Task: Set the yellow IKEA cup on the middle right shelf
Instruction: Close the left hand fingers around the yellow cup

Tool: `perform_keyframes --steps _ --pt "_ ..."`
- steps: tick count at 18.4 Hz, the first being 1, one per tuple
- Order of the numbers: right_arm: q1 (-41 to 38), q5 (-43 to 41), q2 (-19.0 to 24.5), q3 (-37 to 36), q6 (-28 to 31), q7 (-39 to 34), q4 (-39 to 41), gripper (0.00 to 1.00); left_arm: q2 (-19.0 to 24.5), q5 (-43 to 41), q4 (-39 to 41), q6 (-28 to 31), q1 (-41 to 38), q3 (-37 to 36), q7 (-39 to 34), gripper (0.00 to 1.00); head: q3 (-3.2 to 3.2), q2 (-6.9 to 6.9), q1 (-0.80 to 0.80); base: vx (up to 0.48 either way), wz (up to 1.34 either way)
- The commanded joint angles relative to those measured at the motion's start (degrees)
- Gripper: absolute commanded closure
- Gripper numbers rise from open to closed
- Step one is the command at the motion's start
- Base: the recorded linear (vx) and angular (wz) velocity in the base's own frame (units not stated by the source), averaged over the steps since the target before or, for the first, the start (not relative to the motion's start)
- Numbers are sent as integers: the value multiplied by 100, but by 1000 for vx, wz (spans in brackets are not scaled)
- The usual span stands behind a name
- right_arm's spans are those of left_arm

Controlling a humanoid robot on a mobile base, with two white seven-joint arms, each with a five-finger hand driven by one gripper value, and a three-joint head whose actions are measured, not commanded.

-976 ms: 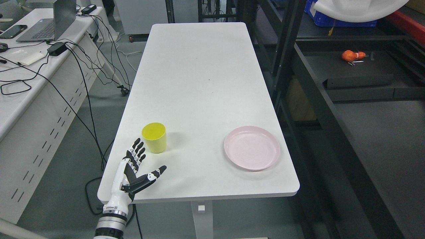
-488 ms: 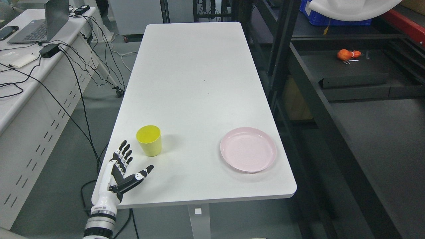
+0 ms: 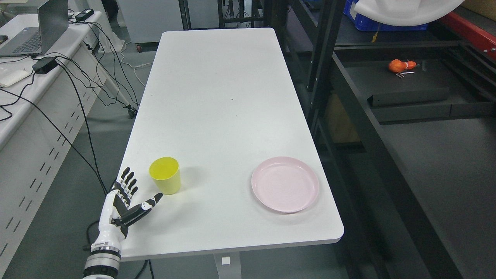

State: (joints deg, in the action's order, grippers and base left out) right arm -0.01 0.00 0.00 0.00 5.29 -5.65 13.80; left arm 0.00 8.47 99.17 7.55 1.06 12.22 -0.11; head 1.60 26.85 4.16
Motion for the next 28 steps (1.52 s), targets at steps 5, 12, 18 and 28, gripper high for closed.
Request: perform_keyframes --steps 5,12,18,28 --pt "-52 -141 -100 97 -2 1233 0 1 100 5 -161 36 290 -34 28 1 0 0 0 122 40" --pt "-60 -141 -100 97 -2 1233 0 1 100 5 -161 -61 307 -904 28 1 0 0 0 67 28" --pt "-61 -141 -100 97 -2 1233 0 1 100 -3 -292 -34 272 -1063 28 1 0 0 0 3 0" --pt "-61 -141 -100 97 -2 1233 0 1 100 -3 -486 10 184 -1037 28 7 0 0 0 0 0"
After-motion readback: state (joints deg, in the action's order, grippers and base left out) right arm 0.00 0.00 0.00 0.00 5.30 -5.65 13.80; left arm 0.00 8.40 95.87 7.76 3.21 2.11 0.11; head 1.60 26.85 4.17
